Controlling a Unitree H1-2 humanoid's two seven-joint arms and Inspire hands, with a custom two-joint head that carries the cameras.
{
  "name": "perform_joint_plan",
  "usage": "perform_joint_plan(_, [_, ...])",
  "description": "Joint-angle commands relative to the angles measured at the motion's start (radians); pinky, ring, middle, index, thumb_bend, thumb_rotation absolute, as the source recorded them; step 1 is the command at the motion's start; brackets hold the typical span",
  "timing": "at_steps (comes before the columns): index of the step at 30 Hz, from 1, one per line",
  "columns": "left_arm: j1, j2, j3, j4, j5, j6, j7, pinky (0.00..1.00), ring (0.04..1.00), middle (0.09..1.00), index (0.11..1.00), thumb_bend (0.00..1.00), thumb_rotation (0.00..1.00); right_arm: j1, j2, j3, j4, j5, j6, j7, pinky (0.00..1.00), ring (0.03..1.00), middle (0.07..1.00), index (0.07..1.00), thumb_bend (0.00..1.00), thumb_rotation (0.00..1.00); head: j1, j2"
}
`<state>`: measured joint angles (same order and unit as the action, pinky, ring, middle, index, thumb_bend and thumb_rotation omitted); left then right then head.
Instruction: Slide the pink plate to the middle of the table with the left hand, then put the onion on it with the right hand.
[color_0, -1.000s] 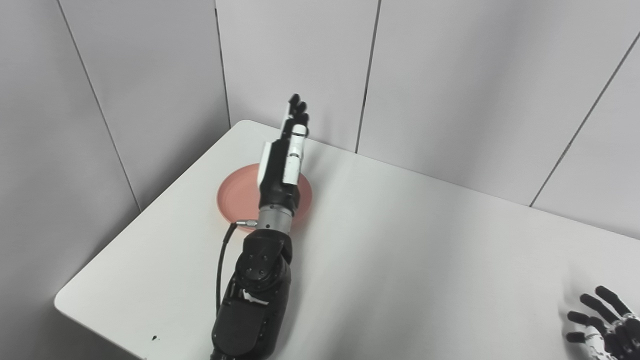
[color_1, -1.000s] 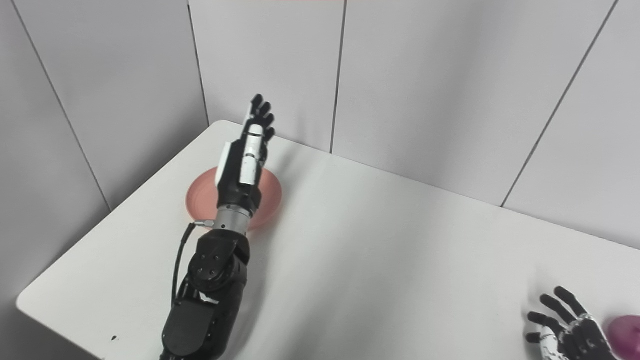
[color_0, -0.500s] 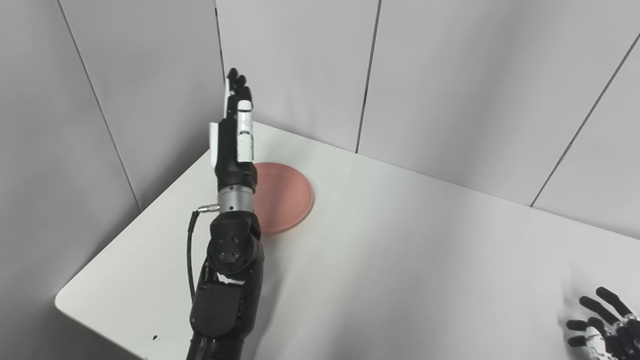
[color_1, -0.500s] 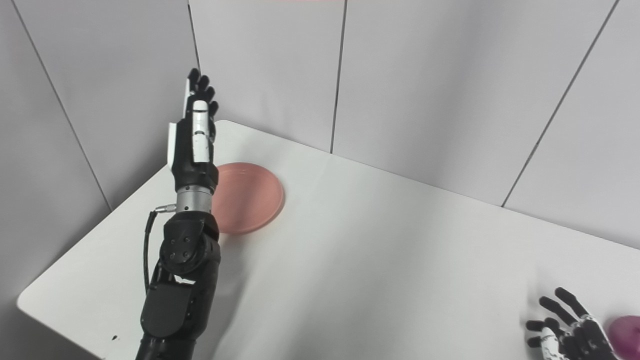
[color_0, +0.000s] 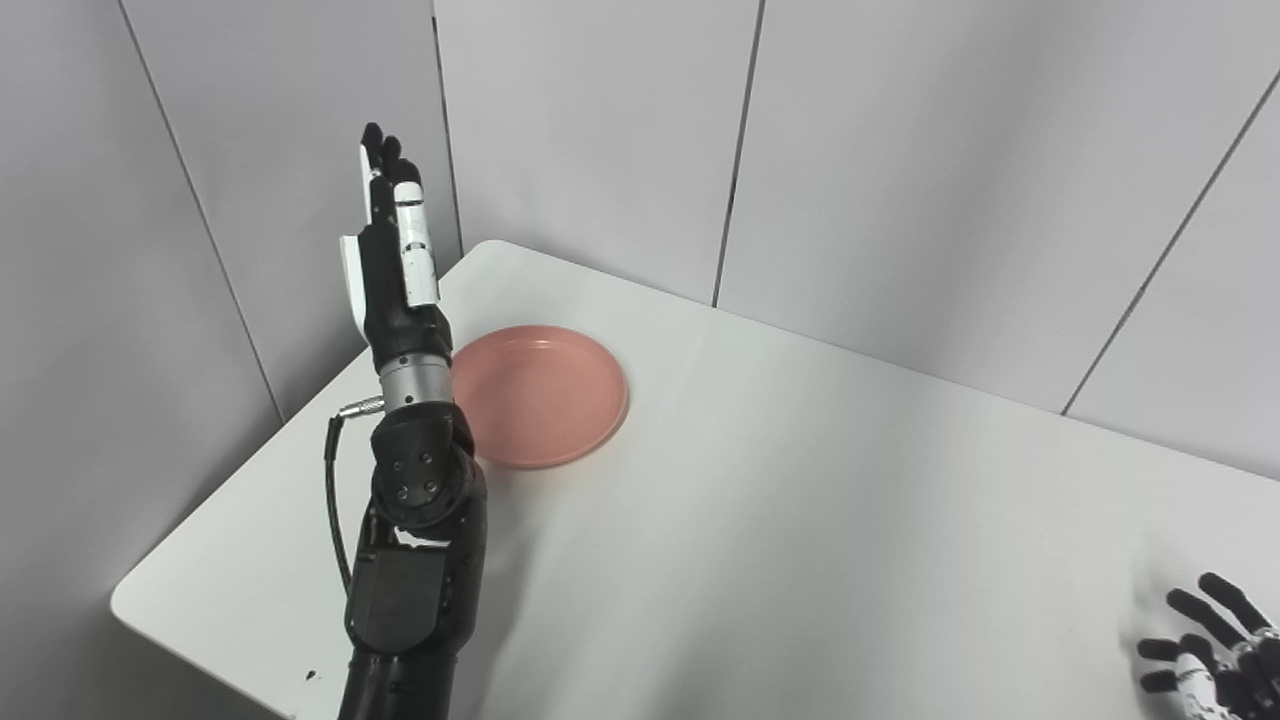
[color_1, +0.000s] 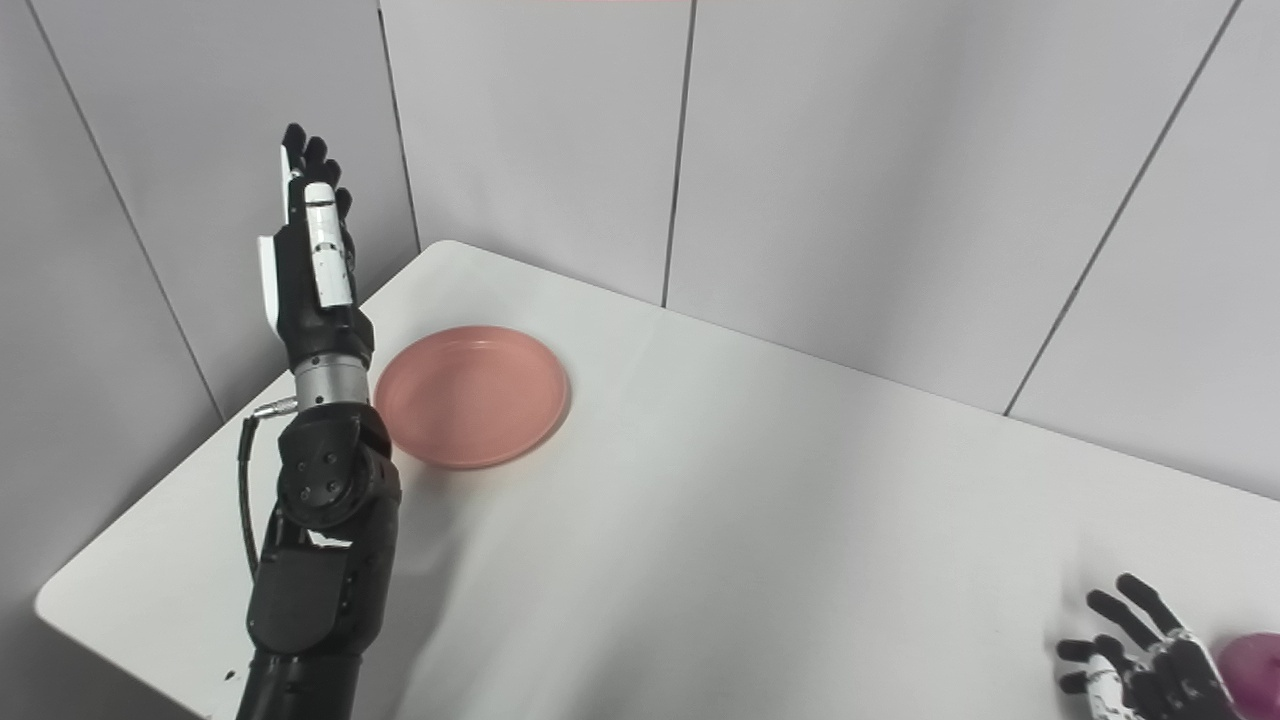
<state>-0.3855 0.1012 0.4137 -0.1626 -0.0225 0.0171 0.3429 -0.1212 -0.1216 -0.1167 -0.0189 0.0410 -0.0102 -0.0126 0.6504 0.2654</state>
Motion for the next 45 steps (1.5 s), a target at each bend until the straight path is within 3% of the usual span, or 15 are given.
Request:
perform_joint_plan(1, [-0.03,0.025,0.008,-0.009,-0.022,-0.035,0.002,1.0,1.0,1.0,0.996,0.39,1.0,-0.015,0.0,-0.001,-0.043,0.0,-0.041,0.0,0.36,0.496,0.718,0.791,0.45,0.0,0.001,-0.001])
perform_joint_plan(5, [-0.025,0.027,0.023,0.017,-0.047,-0.051,0.004,1.0,1.0,0.995,0.992,0.38,1.0,-0.014,0.003,-0.003,-0.058,-0.003,-0.01,-0.007,0.36,0.497,0.722,0.806,0.45,0.0,0.002,-0.002])
perform_joint_plan(9, [-0.019,0.031,0.032,0.04,-0.06,-0.057,0.005,1.0,0.999,0.989,0.99,0.38,1.0,-0.016,-0.003,-0.006,-0.037,0.007,-0.042,0.004,0.37,0.497,0.723,0.804,0.45,0.0,0.003,-0.002])
perform_joint_plan(22, [-0.001,0.073,0.076,0.152,-0.134,-0.086,-0.002,1.0,0.999,0.995,0.976,0.36,1.0,-0.019,-0.009,-0.009,-0.034,0.002,-0.035,-0.003,0.37,0.505,0.745,0.826,0.45,0.0,0.004,0.002])
perform_joint_plan(36, [0.031,0.079,0.122,0.224,-0.263,-0.086,-0.037,0.99,0.973,0.971,0.949,0.36,1.0,-0.021,-0.01,-0.012,-0.036,-0.008,-0.034,-0.006,0.38,0.511,0.74,0.814,0.45,0.0,0.005,0.003])
perform_joint_plan(45, [0.064,0.066,0.116,0.266,-0.332,-0.086,-0.075,0.96,0.957,0.948,0.928,0.35,1.0,-0.018,-0.008,-0.013,-0.043,-0.007,-0.026,-0.005,0.37,0.507,0.743,0.823,0.45,0.0,0.0,0.006])
